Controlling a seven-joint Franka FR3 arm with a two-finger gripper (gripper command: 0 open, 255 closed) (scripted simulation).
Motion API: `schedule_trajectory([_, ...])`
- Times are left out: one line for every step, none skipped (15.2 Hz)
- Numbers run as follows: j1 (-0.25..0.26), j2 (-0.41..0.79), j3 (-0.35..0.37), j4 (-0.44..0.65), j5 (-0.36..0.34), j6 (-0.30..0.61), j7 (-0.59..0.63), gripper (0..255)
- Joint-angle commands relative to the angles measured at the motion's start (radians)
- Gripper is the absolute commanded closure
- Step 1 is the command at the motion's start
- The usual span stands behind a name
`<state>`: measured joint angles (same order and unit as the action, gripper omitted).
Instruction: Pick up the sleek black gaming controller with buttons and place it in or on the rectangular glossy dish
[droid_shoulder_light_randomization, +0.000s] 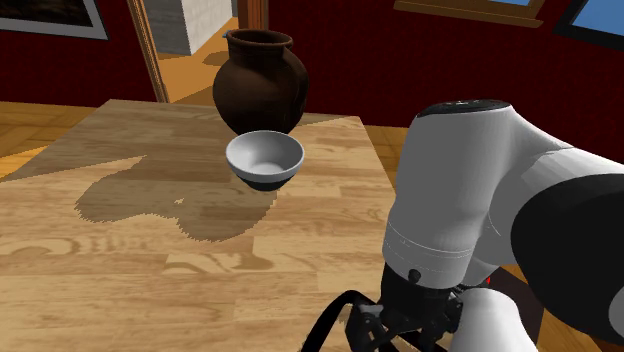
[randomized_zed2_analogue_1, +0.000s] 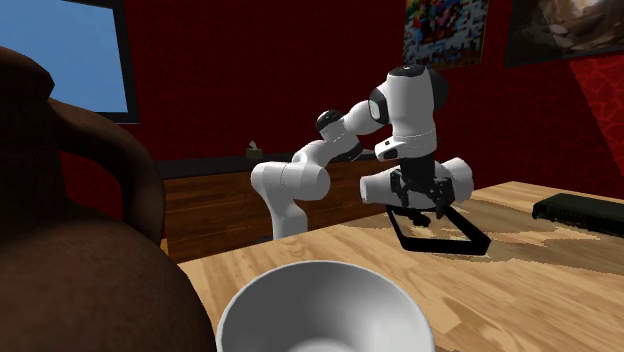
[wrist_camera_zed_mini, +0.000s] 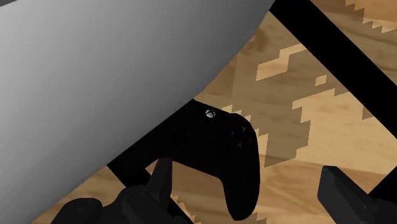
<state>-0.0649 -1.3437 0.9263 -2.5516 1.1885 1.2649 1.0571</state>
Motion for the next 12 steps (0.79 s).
schedule_trajectory([-0.012,0.013,-0.028,0.021,-0.028,-0.015,-0.003,0])
schedule_trajectory([-0.025,0.027,-0.055,0.043,-0.055,-0.03,-0.005,0])
schedule_trajectory([-0.037,0.042,-0.08,0.067,-0.081,-0.045,-0.008,0])
schedule_trajectory([-0.047,0.055,-0.1,0.086,-0.101,-0.057,-0.009,0])
schedule_trajectory([-0.047,0.055,-0.1,0.086,-0.101,-0.057,-0.009,0])
schedule_trajectory([-0.047,0.055,-0.1,0.086,-0.101,-0.057,-0.009,0])
schedule_trajectory([-0.046,0.055,-0.1,0.086,-0.101,-0.057,-0.009,0])
schedule_trajectory([-0.046,0.055,-0.1,0.086,-0.101,-0.057,-0.009,0])
schedule_trajectory([-0.046,0.055,-0.1,0.086,-0.101,-0.057,-0.009,0])
schedule_trajectory([-0.046,0.055,-0.1,0.086,-0.101,-0.057,-0.009,0])
schedule_trajectory([-0.046,0.055,-0.1,0.086,-0.101,-0.057,-0.009,0])
schedule_trajectory([-0.046,0.055,-0.1,0.086,-0.101,-0.057,-0.009,0])
